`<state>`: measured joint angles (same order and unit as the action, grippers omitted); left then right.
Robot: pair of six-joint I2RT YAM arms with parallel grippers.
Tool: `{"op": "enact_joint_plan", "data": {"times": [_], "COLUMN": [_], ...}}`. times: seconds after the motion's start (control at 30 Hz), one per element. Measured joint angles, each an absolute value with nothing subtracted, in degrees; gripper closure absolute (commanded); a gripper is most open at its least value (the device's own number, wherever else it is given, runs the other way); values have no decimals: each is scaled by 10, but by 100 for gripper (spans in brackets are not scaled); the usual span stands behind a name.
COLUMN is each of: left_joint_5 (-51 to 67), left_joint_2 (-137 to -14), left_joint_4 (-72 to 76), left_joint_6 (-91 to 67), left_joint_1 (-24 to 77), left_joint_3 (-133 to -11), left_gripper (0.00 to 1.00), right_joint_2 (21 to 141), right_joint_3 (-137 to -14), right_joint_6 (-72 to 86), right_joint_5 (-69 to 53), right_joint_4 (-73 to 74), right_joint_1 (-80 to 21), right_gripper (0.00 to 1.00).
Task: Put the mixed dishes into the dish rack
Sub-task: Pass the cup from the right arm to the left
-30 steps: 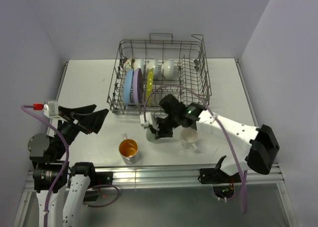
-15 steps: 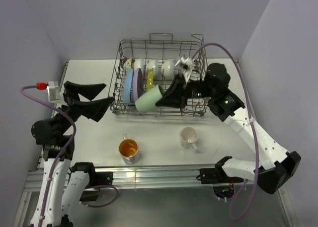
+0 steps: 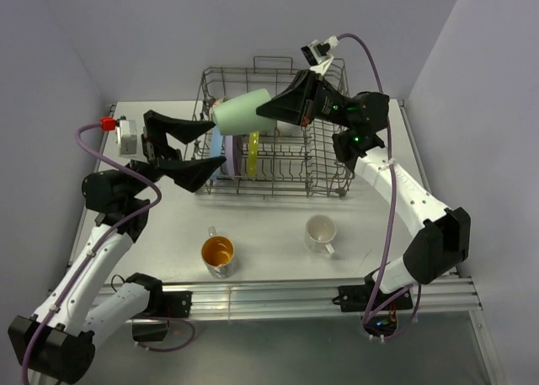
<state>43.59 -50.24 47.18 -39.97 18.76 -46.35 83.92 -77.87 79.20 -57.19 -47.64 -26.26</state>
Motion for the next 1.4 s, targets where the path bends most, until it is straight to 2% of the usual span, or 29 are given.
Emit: {"op": "enact_joint_plan", "data": {"times": [0.3, 0.63, 1.4], "left_joint_5": [391, 376, 368], "left_joint_2": [-559, -584, -624], "left_joint_4": [484, 515, 555], "left_joint_6": [-325, -338, -386], "left_joint_1": [192, 195, 246], "left_joint_3": [-493, -502, -518], "left_gripper": [1, 1, 3], "right_joint_2": [837, 846, 883], "right_joint_3": [-788, -785, -766], "right_joint_6": [873, 912, 947], "right_joint_5": [-561, -557, -555], "right_joint_4": [-595, -656, -697], "right_joint_1": [-253, -243, -261], "right_gripper": [100, 100, 100]}}
